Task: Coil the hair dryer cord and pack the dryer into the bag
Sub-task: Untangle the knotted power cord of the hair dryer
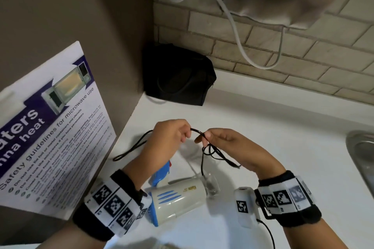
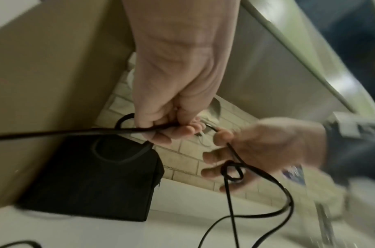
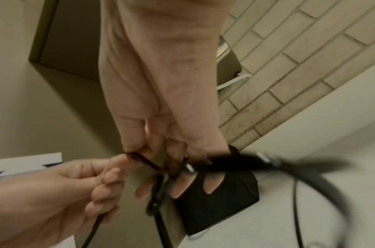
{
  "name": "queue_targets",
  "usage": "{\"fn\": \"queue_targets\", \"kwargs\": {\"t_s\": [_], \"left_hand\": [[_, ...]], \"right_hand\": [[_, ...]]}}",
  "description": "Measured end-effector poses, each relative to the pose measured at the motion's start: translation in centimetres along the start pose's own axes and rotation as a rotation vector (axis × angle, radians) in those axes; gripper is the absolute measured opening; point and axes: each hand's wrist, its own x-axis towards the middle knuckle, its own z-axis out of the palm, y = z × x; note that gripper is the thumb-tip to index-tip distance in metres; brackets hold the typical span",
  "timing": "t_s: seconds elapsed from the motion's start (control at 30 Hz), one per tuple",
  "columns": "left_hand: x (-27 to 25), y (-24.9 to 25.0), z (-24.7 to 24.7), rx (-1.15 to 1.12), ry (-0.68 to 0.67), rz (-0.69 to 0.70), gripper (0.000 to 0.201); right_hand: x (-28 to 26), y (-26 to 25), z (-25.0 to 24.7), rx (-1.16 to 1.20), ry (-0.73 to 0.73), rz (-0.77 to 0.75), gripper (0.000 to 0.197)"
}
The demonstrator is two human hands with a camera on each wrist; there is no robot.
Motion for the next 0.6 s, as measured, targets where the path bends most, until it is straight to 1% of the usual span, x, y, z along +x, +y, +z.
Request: {"fn": "queue_targets", "kwargs": {"t_s": [0.07,0.17,0.23,0.3,0.37,0.47,0.6], "left_hand": [[0.0,0.1,-0.8,-0.154,0.060,-0.057,0.032],[0.3,-0.2,-2.1,-0.239,0.158,-0.107,0.030],[0.3,-0.7,-2.3,-0.285,0.180,-0.135,0.031],[0.2,-1.0,-2.5,-0.341,0.183,-0.171,0.032],[0.0,-1.2,-2.8,-0.383,0.166,-0.181,0.034],[-0.1,-1.5,-3.3,-0.406,0.125,-0.148,0.037],[-0.1,-1.8,-3.9,-0.461,0.101,-0.134,0.047]], "right_hand": [[-0.2,0.4,-0.2,0.033,-0.037,-0.020,0.031],[-0.2,1.0,-0.1,-0.004,-0.019,-0.005,0.032],[-0.1,1.2,0.0,-0.027,0.002,0.015,0.034],[0.1,1.3,-0.2,-0.004,0.010,0.006,0.035],[0.0,0.9,-0.4,0.046,0.019,0.000,0.031],[0.0,0.6,-0.7,0.097,0.067,0.010,0.029],[0.1,0.5,-1.0,0.185,0.144,0.014,0.036]]}}
